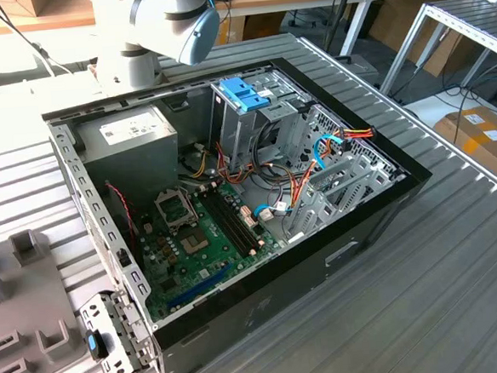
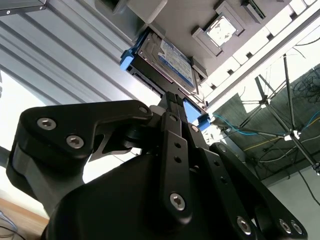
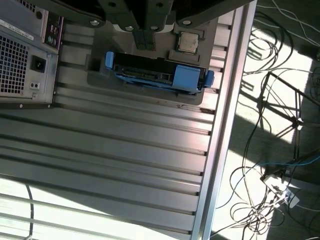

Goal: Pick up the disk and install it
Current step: 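Pick up the disk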

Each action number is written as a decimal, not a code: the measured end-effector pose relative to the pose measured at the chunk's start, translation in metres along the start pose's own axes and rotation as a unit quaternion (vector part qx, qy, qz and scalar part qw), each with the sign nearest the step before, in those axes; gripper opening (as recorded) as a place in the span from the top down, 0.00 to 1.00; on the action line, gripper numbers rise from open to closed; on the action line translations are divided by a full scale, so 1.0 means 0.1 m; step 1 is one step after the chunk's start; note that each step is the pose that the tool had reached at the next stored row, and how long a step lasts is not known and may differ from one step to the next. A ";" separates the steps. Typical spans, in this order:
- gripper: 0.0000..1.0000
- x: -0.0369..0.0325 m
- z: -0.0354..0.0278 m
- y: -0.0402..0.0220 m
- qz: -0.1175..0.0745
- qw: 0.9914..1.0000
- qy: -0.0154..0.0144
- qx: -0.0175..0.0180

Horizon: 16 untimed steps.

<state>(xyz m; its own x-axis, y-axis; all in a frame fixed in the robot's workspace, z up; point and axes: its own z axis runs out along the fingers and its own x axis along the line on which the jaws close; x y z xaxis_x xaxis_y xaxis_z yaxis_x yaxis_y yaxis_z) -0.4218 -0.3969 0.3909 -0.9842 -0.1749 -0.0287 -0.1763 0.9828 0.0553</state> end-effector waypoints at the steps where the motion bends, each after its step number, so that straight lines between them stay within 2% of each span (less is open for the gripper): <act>1: 0.89 0.000 0.000 0.000 0.000 1.000 0.000 0.000; 16: 0.89 0.000 0.000 0.000 -0.007 1.000 0.000 0.000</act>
<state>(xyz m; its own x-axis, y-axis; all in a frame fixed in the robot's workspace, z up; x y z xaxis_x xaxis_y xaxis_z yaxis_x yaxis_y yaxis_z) -0.4218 -0.3969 0.3909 -0.9816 -0.1887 -0.0287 -0.1901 0.9802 0.0553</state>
